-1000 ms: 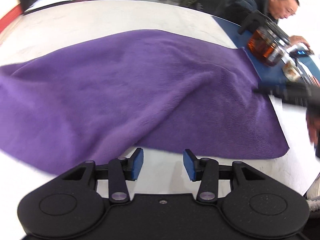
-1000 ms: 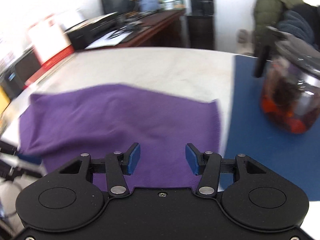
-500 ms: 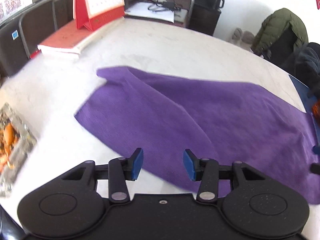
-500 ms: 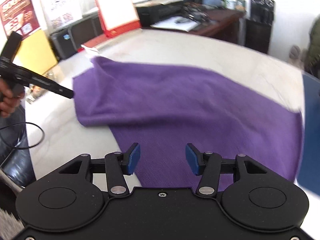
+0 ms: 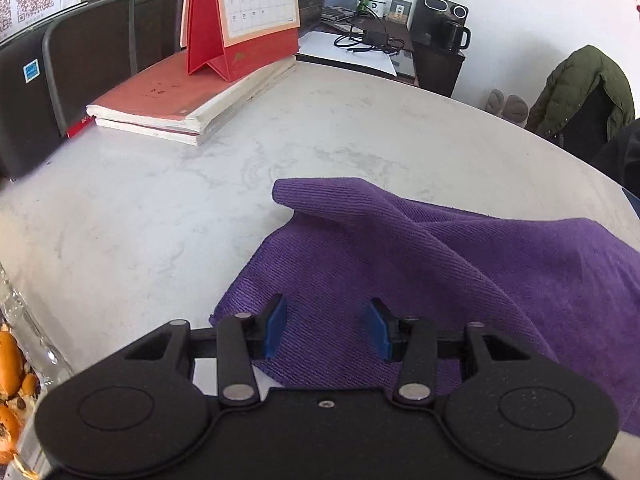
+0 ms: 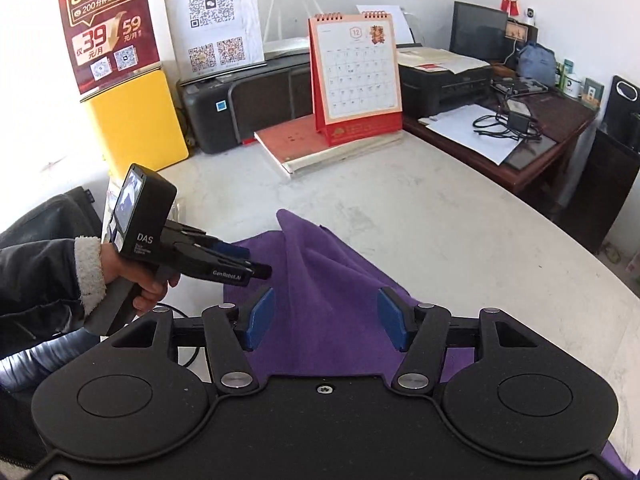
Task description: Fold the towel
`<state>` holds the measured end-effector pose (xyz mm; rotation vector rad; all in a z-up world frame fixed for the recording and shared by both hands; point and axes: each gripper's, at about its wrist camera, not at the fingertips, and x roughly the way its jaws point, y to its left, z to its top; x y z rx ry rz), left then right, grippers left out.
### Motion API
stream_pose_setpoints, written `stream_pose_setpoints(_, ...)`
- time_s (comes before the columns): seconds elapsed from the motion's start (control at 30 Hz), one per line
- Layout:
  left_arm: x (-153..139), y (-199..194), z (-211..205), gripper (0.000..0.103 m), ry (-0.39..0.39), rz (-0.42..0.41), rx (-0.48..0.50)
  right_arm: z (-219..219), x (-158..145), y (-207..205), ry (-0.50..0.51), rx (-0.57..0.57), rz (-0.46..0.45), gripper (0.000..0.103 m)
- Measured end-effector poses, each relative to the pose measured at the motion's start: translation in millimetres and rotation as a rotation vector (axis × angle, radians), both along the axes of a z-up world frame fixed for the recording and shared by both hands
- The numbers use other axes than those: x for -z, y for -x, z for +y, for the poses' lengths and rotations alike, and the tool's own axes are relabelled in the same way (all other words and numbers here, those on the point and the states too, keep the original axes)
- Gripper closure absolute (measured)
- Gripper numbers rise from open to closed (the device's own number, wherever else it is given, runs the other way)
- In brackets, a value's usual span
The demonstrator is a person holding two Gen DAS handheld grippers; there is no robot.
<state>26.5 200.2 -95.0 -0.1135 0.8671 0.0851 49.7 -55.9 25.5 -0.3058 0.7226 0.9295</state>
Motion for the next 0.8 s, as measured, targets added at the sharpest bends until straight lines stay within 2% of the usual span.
stream_pose_setpoints(0.1, 0, 14, -4, 0.060, -0.026, 0.020, 0.012, 19, 1, -18, 0.021, -0.010, 0.006, 0.047)
stream_pose_setpoints(0.27, -1, 40, 3, 0.060, 0.024, 0.042, 0.016, 52, 5, -55, 0.041, -0.055, -0.010, 0.047)
stream_pose_setpoints(0.37, -3, 50, 8, 0.060, 0.064, 0.070, 0.015, 82, 18, -87, 0.055, -0.088, -0.004, 0.047)
stream_pose_setpoints(0.53, -6, 64, 9, 0.060, 0.084, 0.110, 0.015, 139, 60, -125, 0.150, -0.189, -0.008, 0.052)
stream_pose_setpoints(0.7, -8, 73, 6, 0.060, 0.090, 0.153, 0.012, 179, 101, -129, 0.268, -0.342, -0.021, 0.057)
stream_pose_setpoints(0.8, -9, 76, 5, 0.060, 0.097, 0.173, 0.013, 191, 115, -124, 0.313, -0.420, -0.023, 0.057)
